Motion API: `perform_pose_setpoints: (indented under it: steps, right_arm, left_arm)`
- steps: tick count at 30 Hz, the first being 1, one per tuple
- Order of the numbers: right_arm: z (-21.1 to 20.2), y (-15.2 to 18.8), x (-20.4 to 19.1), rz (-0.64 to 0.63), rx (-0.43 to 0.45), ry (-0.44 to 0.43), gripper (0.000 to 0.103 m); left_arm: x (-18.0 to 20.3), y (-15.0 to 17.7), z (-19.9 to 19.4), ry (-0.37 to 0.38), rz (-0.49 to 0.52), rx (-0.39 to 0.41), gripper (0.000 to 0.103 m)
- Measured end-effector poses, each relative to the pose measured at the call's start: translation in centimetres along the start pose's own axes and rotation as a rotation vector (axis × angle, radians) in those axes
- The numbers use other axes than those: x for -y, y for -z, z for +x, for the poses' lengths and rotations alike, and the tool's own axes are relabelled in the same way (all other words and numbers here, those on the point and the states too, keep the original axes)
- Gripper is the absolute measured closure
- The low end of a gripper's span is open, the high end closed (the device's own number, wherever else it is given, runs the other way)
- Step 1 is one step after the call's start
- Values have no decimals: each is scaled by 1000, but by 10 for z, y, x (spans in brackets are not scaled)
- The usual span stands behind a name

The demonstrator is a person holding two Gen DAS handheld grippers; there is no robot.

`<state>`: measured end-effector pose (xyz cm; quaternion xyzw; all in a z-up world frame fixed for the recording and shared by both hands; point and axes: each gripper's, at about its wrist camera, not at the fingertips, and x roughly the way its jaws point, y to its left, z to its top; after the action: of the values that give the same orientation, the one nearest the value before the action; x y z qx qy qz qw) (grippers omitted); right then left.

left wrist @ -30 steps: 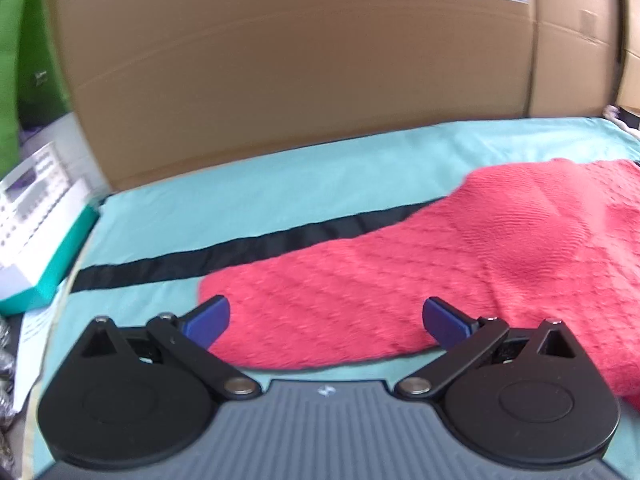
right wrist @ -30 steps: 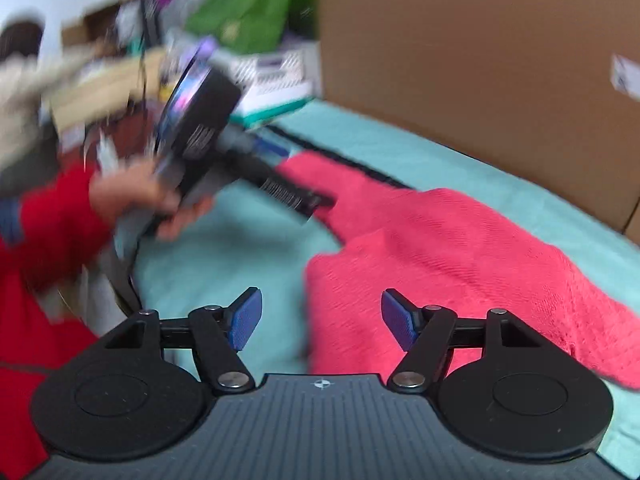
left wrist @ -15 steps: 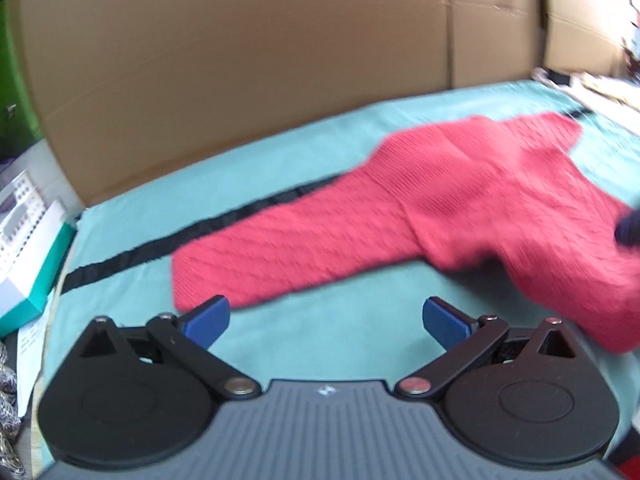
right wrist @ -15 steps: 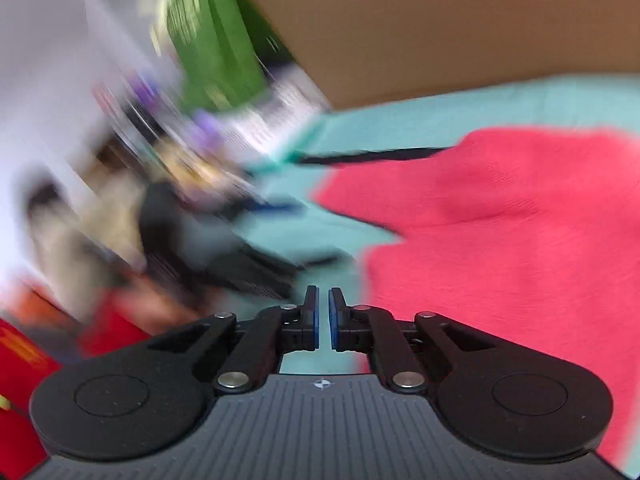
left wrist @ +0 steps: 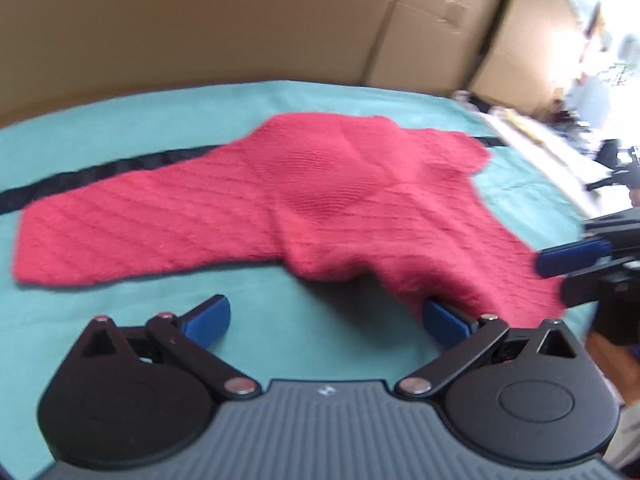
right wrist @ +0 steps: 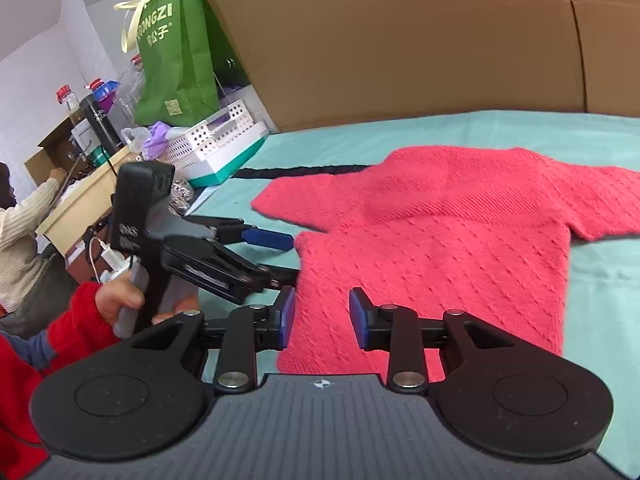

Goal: Fold clothes
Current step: 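Pull the sweater hem with the right gripper to spread it flat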

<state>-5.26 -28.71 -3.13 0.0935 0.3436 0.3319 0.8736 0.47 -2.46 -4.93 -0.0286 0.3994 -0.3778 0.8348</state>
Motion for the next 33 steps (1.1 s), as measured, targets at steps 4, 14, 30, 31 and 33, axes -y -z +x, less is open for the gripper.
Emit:
perform_pose_setpoints:
  steps: [4, 14, 30, 31, 33]
  right_arm:
    - [4, 4, 10, 34, 19, 7, 70]
    - [-2, 13, 30, 96, 110, 26, 70]
    - [-12, 17, 30, 7, 93, 191, 71]
    - [-10, 18, 30, 7, 89, 193, 71]
    - [-8, 21, 29, 6, 82, 197, 71]
  left_arm:
    - [0, -2, -1, 103, -37, -11, 1]
    - [1, -5, 10, 258, -190, 132, 20]
    - [-9, -6, -43, 220, -97, 68, 96]
    - [-11, -10, -45, 216, -99, 71, 96]
    - [-15, -10, -41, 234, -109, 50, 96]
